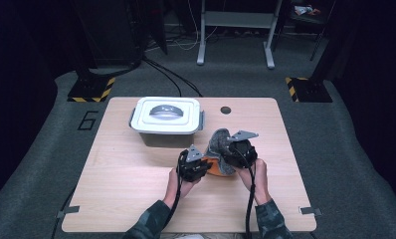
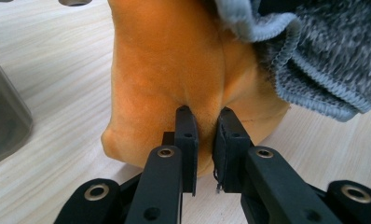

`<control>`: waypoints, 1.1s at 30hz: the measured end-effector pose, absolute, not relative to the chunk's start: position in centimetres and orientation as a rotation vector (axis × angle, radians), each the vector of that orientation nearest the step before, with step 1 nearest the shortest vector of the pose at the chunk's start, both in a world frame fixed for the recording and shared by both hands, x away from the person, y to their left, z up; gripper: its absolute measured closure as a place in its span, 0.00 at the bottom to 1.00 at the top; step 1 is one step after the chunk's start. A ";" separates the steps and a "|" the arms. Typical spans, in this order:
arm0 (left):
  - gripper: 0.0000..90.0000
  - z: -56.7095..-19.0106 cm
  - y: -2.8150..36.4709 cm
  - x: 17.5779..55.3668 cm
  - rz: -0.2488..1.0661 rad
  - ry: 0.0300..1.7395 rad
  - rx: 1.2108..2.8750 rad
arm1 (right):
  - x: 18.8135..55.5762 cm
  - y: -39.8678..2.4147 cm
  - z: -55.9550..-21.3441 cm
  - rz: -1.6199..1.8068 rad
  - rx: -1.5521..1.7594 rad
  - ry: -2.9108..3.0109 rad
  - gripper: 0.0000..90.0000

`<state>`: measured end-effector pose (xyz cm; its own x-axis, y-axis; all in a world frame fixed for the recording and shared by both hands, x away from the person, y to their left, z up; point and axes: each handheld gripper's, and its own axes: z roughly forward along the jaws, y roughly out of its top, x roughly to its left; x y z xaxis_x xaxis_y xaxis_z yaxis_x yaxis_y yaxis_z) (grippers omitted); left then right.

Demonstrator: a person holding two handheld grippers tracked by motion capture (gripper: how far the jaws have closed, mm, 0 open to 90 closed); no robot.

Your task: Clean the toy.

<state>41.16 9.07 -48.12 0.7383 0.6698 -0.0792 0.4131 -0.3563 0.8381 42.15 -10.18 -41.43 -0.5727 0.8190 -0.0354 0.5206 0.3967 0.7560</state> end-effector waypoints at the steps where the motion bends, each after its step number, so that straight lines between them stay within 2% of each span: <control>1: 0.90 -48.1 9.0 41.1 0.353 0.815 2.011 | 42.2 -10.3 -41.4 1.007 1.143 2.256 0.74; 17: 0.90 -48.1 9.2 41.7 0.343 0.849 2.060 | 42.5 -14.9 -43.5 0.982 1.312 2.199 0.73; 26: 0.89 -48.2 9.3 41.8 0.344 0.851 2.067 | 43.5 -17.0 -46.3 0.932 1.452 2.190 0.73; 33: 0.89 -48.3 9.3 41.8 0.345 0.856 2.067 | 44.5 -17.1 -49.1 0.852 1.523 2.244 0.73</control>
